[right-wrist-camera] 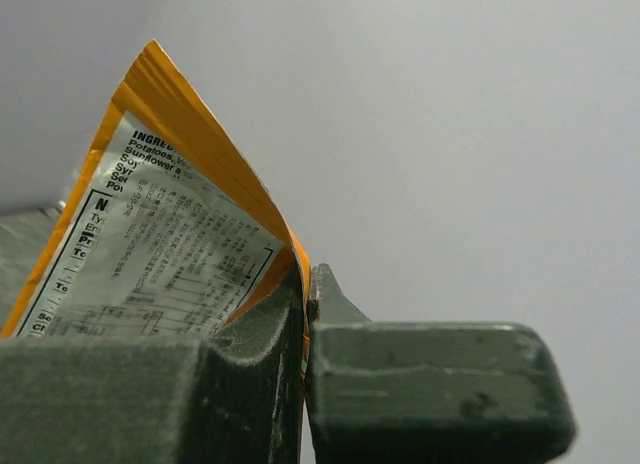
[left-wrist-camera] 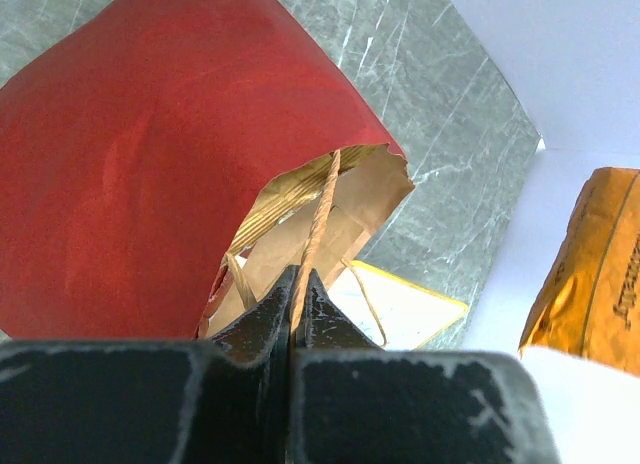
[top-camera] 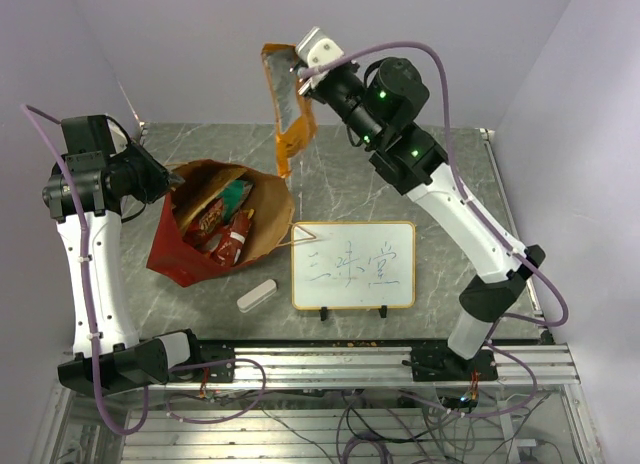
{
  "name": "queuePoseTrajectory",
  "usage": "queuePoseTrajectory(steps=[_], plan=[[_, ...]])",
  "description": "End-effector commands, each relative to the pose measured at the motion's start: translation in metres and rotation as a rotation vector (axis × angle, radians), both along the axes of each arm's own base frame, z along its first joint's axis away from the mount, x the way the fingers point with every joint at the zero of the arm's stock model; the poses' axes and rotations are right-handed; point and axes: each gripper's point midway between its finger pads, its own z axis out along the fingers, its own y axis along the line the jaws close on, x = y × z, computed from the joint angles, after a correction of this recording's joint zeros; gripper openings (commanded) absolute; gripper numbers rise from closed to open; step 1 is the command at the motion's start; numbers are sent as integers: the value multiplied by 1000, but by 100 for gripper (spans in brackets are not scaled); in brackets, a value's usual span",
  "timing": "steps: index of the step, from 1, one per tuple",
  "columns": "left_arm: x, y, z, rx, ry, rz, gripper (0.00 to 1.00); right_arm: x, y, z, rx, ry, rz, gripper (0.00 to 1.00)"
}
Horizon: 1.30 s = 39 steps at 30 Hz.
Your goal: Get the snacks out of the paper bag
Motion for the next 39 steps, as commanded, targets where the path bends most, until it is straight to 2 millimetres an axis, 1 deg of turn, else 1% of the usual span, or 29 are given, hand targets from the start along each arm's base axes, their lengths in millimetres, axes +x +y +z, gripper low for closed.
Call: queuePoseTrajectory(steps=[1, 3, 5, 6, 8, 10, 13, 16, 18, 19, 20, 21, 22, 24, 26, 27, 29, 30, 31, 32, 33, 34, 35, 37, 39], plan=[[-5, 1, 7, 10, -30, -8, 7, 52, -63, -13, 32, 87, -272, 0], [-5, 1, 7, 10, -32, -7, 7, 76, -86, -32, 57, 168, -320, 0], [-4, 1, 8, 11, -36, -9, 7, 100, -111, -57, 89, 258, -398, 0], [-4, 1, 9, 11, -37, -9, 7, 109, -119, -70, 106, 297, -432, 0], [-3, 1, 9, 11, -39, -11, 7, 124, -131, -104, 155, 396, -497, 0], [-4, 1, 9, 16, -40, -10, 7, 133, -132, -133, 196, 491, -509, 0], [-4, 3, 9, 25, -34, -8, 7, 140, -122, -169, 209, 591, -494, 0], [-5, 2, 7, 23, -30, -11, 7, 147, -108, -198, 241, 703, -477, 0], [-6, 2, 6, 22, -30, -6, 7, 149, -92, -214, 306, 815, -432, 0], [-6, 3, 5, 23, -29, -4, 7, 150, -79, -227, 332, 885, -390, 0], [-6, 3, 3, 22, -26, -4, 7, 147, -69, -231, 377, 943, -354, 0], [-6, 3, 2, 20, -24, -3, 7, 146, -58, -241, 405, 1005, -313, 0], [-6, 3, 2, 20, -23, -2, 7, 145, -48, -246, 431, 1054, -273, 0], [-7, 3, 1, 19, -19, -1, 7, 149, -32, -260, 486, 1132, -233, 0], [-8, 3, 1, 20, -20, 0, 7, 155, -26, -260, 527, 1144, -176, 0], [-8, 2, 1, 18, -21, 0, 7, 159, -27, -257, 534, 1128, -159, 0], [-9, 2, -1, 13, -19, 1, 7, 171, -32, -250, 563, 1100, -180, 0], [-9, 1, -1, 12, -17, -1, 7, 178, -38, -253, 597, 1115, -216, 0], [-10, 2, -2, 14, -15, 0, 7, 184, -45, -257, 698, 1171, -256, 0], [-10, 2, -3, 15, -13, 3, 7, 186, -47, -266, 776, 1228, -289, 0], [-10, 2, -3, 13, -12, 5, 7, 198, -67, -277, 873, 1279, -334, 0], [-10, 2, -4, 8, -11, 7, 7, 200, -73, -293, 930, 1343, -353, 0], [-9, 1, -5, 0, -10, 3, 7, 202, -78, -304, 979, 1387, -367, 0], [-7, 0, -5, -7, -9, -1, 7, 204, -94, -329, 1050, 1459, -428, 0], [-6, 0, -4, -6, -9, 1, 7, 208, -117, -347, 1072, 1480, -503, 0]])
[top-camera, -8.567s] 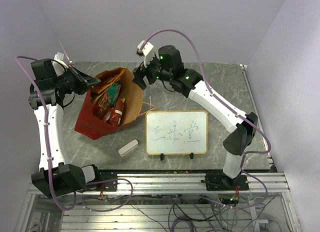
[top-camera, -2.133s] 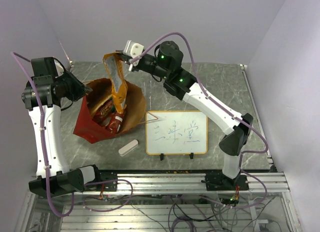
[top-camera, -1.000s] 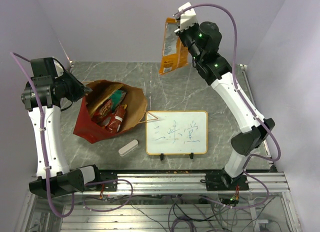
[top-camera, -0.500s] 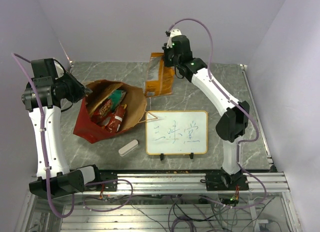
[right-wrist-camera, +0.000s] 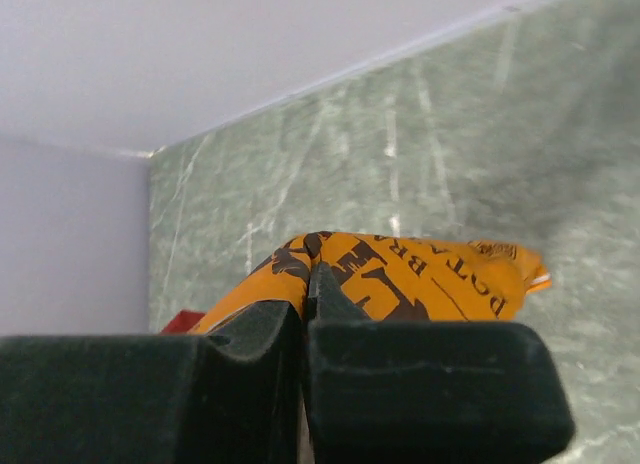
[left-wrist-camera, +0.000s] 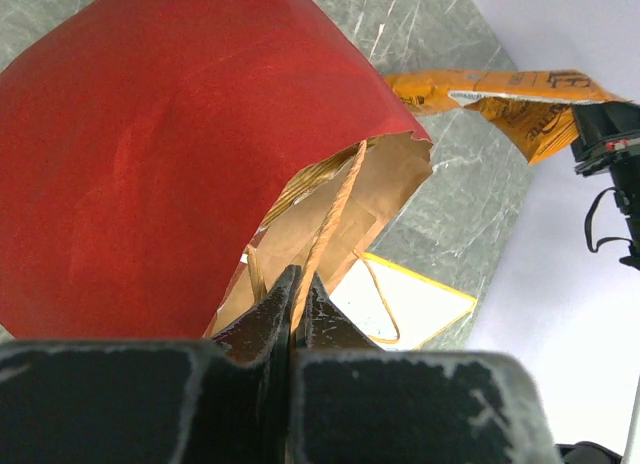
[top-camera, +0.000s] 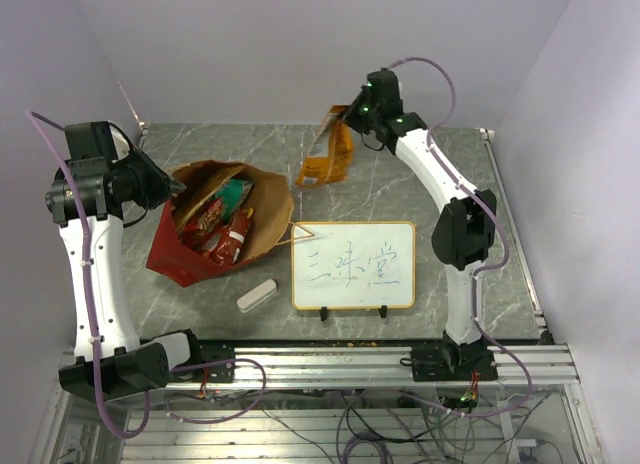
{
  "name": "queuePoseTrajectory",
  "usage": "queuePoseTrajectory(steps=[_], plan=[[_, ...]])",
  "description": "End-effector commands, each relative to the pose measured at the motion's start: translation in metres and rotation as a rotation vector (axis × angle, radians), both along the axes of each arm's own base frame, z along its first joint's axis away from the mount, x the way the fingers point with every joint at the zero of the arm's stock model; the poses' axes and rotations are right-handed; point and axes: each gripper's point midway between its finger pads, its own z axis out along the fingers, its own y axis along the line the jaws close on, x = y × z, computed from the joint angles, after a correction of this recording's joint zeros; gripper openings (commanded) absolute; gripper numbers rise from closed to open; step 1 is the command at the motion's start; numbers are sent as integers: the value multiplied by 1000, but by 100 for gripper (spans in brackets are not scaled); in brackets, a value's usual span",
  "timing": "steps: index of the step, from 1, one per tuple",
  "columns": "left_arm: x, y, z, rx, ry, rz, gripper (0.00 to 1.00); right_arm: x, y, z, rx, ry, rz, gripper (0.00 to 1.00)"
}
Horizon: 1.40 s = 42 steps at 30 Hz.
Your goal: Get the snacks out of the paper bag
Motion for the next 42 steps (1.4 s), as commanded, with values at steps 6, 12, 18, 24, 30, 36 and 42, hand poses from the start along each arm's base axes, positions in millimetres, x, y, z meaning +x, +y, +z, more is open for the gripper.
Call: queuePoseTrajectory(steps=[6, 12, 18, 24, 30, 36, 42], plan=[[3, 2, 6, -4, -26, 11, 7, 19, -115, -55, 106, 202, -276, 0], [1, 3, 3, -6, -31, 20, 7, 18, -185, -65, -11, 197, -325, 0], [4, 1, 2, -15, -26, 13, 7, 43, -190, -29, -208, -12, -164, 0], [2, -2, 6, -29, -36, 5, 7, 76, -203, 16, -483, -221, -73, 0], [-2, 0, 7, -2, -28, -1, 7, 80, -228, 45, -829, -358, -4, 0], [1, -6, 3, -26, -23, -40, 7, 68, -240, 45, -1057, -372, 117, 0], [-1, -8, 0, -26, -20, -60, 7, 14, -240, -32, -1105, -204, 297, 0]])
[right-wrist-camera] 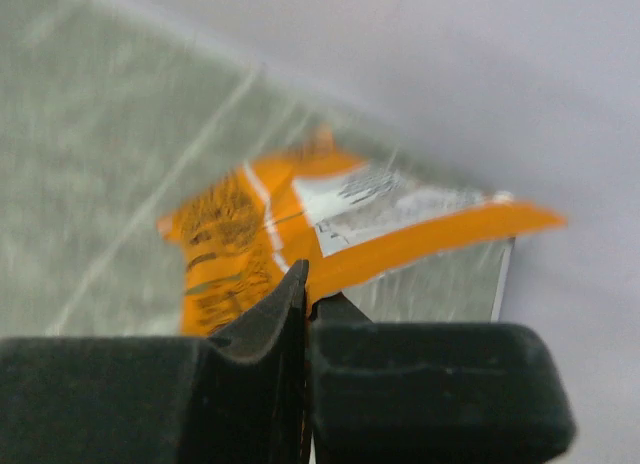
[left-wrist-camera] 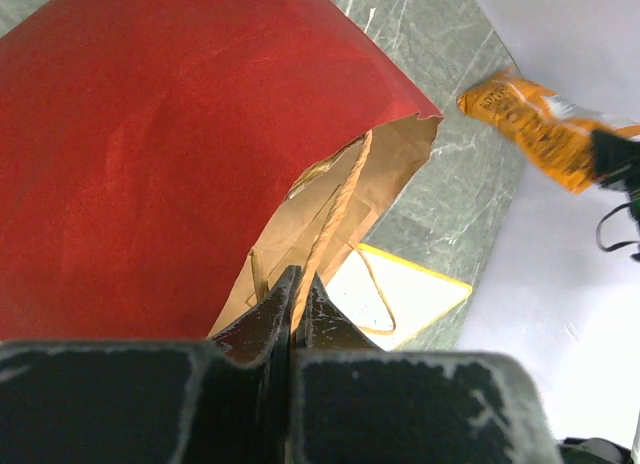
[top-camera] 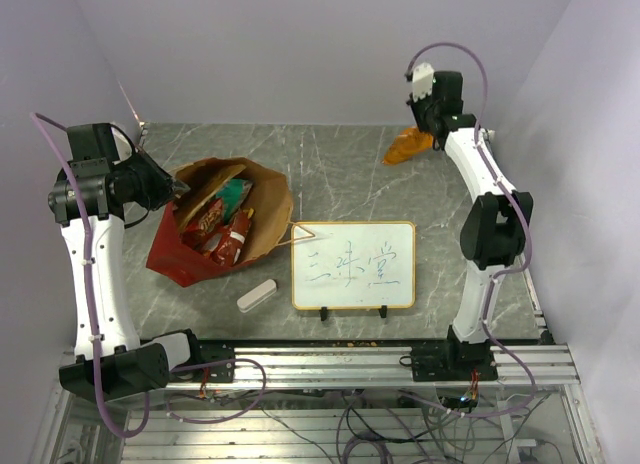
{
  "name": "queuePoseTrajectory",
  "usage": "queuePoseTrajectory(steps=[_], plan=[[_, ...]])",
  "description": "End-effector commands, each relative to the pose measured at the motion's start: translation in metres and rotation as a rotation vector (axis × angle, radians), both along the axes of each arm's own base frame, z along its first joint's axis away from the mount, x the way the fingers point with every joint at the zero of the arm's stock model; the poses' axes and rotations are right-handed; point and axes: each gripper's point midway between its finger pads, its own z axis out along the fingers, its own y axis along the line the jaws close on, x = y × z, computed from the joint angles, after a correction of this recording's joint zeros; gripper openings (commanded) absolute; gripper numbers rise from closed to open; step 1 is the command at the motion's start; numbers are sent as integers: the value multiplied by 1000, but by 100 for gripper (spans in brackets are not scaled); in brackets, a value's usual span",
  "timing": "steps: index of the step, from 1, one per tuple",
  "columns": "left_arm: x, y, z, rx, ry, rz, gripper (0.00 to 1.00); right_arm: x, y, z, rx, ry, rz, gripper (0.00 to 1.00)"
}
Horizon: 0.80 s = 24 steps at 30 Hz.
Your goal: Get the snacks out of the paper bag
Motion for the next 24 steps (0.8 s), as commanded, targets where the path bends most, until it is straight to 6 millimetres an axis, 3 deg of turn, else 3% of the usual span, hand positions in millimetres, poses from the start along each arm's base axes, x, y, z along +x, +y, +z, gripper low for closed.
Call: queuePoseTrajectory(steps=[1, 7, 12, 19, 24], plan=[[-2, -3, 4, -3, -24, -37, 7, -52, -1, -29, -124, 89, 90, 0], [-1, -6, 1, -23, -24, -49, 7, -114, 4, -79, -124, 214, 133, 0], [1, -8, 0, -40, -21, -56, 7, -152, 10, -114, -134, 314, 133, 0], [0, -8, -4, -43, -13, -50, 7, -178, 31, -140, -107, 399, 153, 0], [-1, -8, 3, -36, -36, -47, 7, -176, 47, -156, -26, 486, 74, 0]])
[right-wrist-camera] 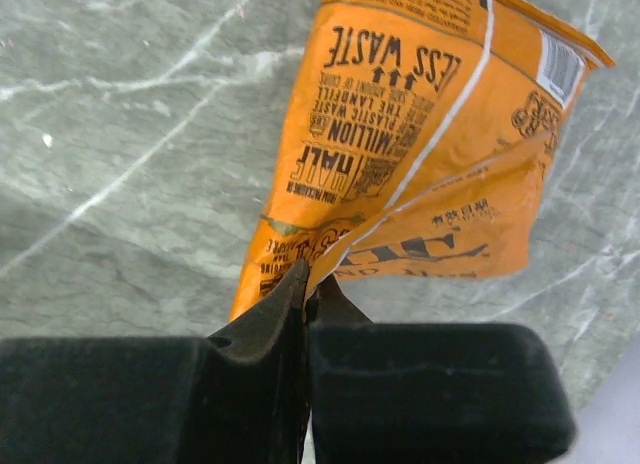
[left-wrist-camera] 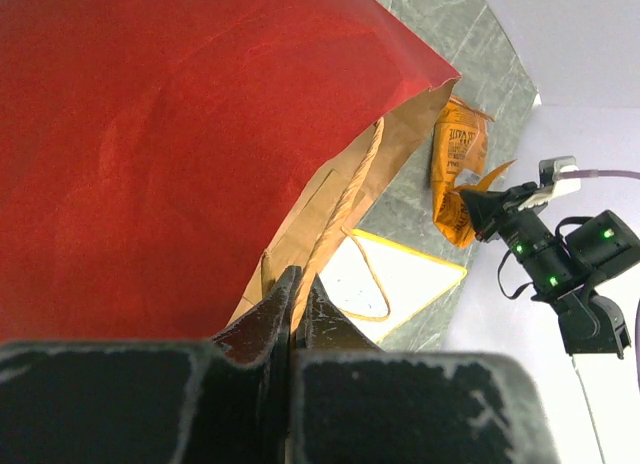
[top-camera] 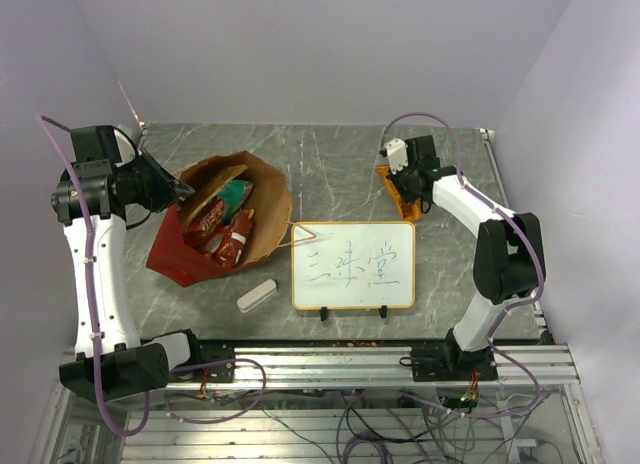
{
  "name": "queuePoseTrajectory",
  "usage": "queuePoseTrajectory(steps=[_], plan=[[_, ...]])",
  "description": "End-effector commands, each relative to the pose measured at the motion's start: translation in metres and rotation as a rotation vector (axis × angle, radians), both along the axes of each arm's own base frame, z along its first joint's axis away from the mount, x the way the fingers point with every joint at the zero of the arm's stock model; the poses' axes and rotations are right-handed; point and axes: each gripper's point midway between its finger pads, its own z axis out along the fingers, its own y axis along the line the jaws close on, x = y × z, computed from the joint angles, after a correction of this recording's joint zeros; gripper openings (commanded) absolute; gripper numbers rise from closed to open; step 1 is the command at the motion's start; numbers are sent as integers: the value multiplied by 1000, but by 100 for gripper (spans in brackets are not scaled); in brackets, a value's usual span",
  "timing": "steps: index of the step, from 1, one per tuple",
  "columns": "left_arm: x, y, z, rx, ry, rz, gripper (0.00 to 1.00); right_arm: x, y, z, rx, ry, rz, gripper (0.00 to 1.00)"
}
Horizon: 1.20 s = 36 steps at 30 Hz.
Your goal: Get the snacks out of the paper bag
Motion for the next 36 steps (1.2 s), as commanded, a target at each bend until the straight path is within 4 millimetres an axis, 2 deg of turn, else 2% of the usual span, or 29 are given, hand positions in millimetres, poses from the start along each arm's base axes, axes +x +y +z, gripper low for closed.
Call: queuePoseTrajectory(steps=[1, 4, 11, 14, 17, 20, 25, 28, 31, 36], plan=[[0, 1, 9, 0, -50, 1, 7, 3, 13, -11, 74, 96, -130, 0], [-2, -1, 7, -14, -52, 5, 7, 3, 25, -25, 109, 187, -191, 0], [-6, -1, 6, -20, -48, 21, 7, -1, 59, -26, 139, 159, -182, 0], [-7, -1, 10, -14, -56, 23, 7, 6, 59, -22, 155, 160, -259, 2], [-6, 1, 12, -1, -60, 28, 7, 17, 43, -11, 186, 137, -321, 0], [-5, -1, 13, -20, -62, 25, 7, 19, 15, -1, 160, 88, -376, 0], [-10, -1, 11, -10, -52, 30, 7, 7, -35, 16, 78, -57, -530, 0], [-12, -1, 10, -5, -51, 28, 7, 2, -52, 17, 75, -88, -574, 0], [-11, -2, 10, -14, -48, 18, 7, -6, -74, 20, -15, -110, -627, 0], [-9, -3, 11, -15, -48, 5, 7, -27, -125, 23, -133, -169, -764, 21]])
